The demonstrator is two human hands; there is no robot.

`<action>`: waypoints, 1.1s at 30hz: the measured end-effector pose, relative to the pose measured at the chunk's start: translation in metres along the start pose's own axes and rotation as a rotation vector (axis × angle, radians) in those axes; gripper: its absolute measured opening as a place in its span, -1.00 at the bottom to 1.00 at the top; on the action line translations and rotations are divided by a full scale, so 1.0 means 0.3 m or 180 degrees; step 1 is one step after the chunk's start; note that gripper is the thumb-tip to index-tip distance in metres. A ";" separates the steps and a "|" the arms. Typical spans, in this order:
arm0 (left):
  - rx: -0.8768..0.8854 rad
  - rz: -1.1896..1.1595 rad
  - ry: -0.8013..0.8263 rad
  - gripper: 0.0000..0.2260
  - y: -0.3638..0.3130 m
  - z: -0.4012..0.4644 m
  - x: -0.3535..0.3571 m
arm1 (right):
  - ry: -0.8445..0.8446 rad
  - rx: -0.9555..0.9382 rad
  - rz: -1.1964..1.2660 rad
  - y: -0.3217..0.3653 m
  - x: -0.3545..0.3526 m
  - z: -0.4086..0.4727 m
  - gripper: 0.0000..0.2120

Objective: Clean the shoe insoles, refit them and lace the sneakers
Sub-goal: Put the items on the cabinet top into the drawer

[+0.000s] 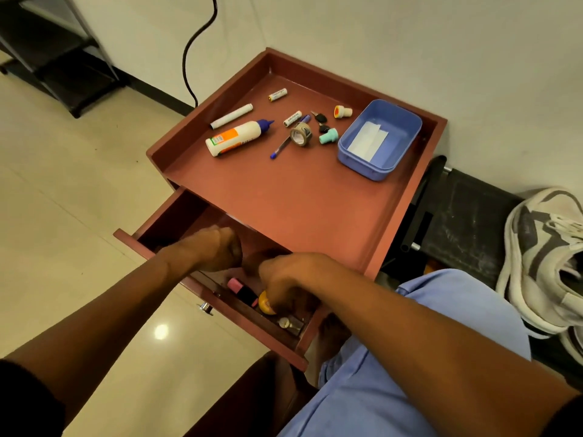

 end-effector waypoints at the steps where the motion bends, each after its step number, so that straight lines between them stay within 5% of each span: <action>1: 0.0142 -0.0100 -0.0041 -0.91 -0.020 -0.017 -0.034 | -0.0069 -0.0143 0.0362 -0.010 -0.021 -0.005 -0.78; 6: 0.0608 -0.0897 -0.0492 -0.84 -0.085 -0.047 -0.186 | -0.1363 -0.0433 0.1668 -0.124 -0.167 -0.028 -0.85; 9: 0.0654 -0.0631 -0.1236 -0.85 -0.145 0.005 -0.257 | -0.2686 0.0109 0.1426 -0.210 -0.240 -0.008 -0.85; 15: 0.0284 -0.0142 -0.2165 -0.73 -0.196 0.215 -0.337 | -0.3982 0.0465 0.1379 -0.313 -0.362 0.061 -0.56; 20: 0.0257 0.0405 -0.2643 -0.69 -0.247 0.335 -0.388 | -0.4185 0.0435 0.1065 -0.361 -0.472 0.126 -0.53; 33: 0.0172 0.0477 -0.2750 -0.83 -0.232 0.425 -0.392 | -0.4156 0.0567 0.1269 -0.352 -0.560 0.207 -0.71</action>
Point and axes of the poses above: each hand's wrist, its own z-axis towards the middle knuckle, its own x-axis out of the palm, y = z × x, the point moved 2 cm from there along z, towards the middle knuckle, and after that the axes turned 6 degrees about x, right-handed, at the moved point
